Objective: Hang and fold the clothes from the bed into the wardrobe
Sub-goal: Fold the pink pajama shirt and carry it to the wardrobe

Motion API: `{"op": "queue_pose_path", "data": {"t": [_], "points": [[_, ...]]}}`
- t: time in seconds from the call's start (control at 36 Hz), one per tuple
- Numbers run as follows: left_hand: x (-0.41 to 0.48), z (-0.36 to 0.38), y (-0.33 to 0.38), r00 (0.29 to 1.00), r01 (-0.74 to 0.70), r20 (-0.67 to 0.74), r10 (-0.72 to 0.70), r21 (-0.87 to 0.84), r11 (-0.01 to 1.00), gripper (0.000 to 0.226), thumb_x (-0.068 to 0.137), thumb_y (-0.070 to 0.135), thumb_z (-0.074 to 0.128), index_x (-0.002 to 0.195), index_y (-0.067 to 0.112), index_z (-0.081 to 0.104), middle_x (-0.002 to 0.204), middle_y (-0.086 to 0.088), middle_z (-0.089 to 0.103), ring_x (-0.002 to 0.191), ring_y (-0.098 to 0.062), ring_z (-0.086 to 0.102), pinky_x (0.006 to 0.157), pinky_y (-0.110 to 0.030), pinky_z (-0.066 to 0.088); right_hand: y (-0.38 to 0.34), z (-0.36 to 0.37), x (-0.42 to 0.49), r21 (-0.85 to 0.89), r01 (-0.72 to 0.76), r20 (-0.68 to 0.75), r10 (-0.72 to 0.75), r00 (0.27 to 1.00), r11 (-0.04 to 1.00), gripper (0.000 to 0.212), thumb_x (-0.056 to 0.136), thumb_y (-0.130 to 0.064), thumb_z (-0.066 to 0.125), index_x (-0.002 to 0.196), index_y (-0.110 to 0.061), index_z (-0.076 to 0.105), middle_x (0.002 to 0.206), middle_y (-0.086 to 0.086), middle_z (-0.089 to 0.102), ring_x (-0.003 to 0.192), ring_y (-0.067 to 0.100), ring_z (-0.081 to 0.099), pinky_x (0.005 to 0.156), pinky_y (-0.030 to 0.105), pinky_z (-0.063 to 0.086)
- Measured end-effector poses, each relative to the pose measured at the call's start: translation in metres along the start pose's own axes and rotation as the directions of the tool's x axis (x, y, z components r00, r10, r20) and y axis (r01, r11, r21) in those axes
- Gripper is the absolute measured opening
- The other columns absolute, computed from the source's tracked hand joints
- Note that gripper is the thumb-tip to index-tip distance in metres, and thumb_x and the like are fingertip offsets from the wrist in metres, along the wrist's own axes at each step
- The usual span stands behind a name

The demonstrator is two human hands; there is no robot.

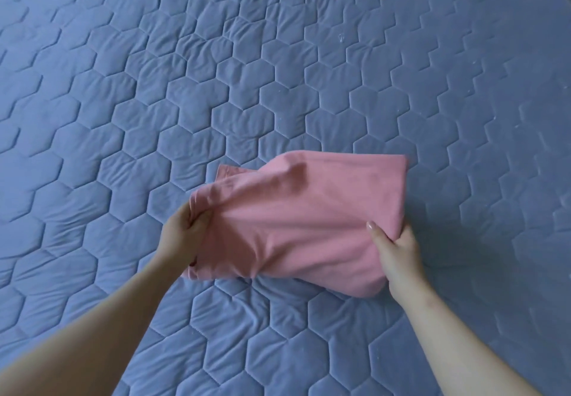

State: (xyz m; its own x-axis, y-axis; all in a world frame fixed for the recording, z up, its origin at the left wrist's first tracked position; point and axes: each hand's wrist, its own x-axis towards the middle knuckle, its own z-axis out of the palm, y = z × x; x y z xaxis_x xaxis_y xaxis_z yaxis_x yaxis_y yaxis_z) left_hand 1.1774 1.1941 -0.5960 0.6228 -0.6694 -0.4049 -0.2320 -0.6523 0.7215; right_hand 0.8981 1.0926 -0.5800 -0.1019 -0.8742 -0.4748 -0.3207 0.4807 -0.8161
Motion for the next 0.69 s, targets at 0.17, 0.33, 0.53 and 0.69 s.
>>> {"op": "queue_pose_path", "data": {"t": [0.17,0.33,0.53,0.69], "points": [[0.023,0.023,-0.025,0.953,0.147,0.196,-0.233,0.375,0.915,0.063,0.088,0.008,0.045,0.144,0.032,0.03,0.14,-0.009,0.046,0.122,-0.033,0.047,0.102,-0.037,0.036,0.041,0.01,0.028,-0.217,-0.292,0.012,0.302,0.953,0.931,0.038,0.088,-0.011,0.061,0.121,0.002,0.05,0.121,0.02,0.057,0.107,0.03,0.056,0.079,0.03,0.04],[0.031,0.037,-0.026,0.906,0.393,0.077,-0.416,0.211,0.895,0.082,0.076,0.042,0.073,0.142,0.018,0.03,0.141,-0.014,0.036,0.129,-0.034,0.038,0.108,-0.044,0.031,0.058,0.011,0.033,-0.166,-0.354,-0.07,0.347,0.935,0.92,0.052,0.074,-0.024,0.077,0.114,-0.011,0.048,0.123,0.014,0.056,0.111,0.031,0.056,0.094,0.039,0.046],[0.021,0.034,-0.016,0.829,0.35,0.374,-0.416,0.234,0.907,0.053,0.071,0.039,0.078,0.113,0.013,0.058,0.108,-0.003,0.064,0.092,-0.017,0.058,0.079,-0.028,0.042,0.06,0.014,0.027,-0.078,-0.488,0.074,0.493,0.867,0.869,0.049,0.076,-0.024,0.076,0.117,-0.004,0.055,0.114,0.012,0.063,0.105,0.028,0.06,0.09,0.034,0.048],[0.007,0.03,0.005,0.847,0.303,0.39,-0.362,0.207,0.93,0.036,0.076,0.034,0.075,0.103,0.014,0.062,0.101,-0.006,0.066,0.091,-0.022,0.061,0.082,-0.031,0.045,0.05,0.005,0.014,-0.068,-0.448,0.044,0.451,0.892,0.892,0.047,0.076,-0.023,0.075,0.113,0.001,0.06,0.106,0.015,0.066,0.095,0.027,0.063,0.078,0.029,0.047]]}}
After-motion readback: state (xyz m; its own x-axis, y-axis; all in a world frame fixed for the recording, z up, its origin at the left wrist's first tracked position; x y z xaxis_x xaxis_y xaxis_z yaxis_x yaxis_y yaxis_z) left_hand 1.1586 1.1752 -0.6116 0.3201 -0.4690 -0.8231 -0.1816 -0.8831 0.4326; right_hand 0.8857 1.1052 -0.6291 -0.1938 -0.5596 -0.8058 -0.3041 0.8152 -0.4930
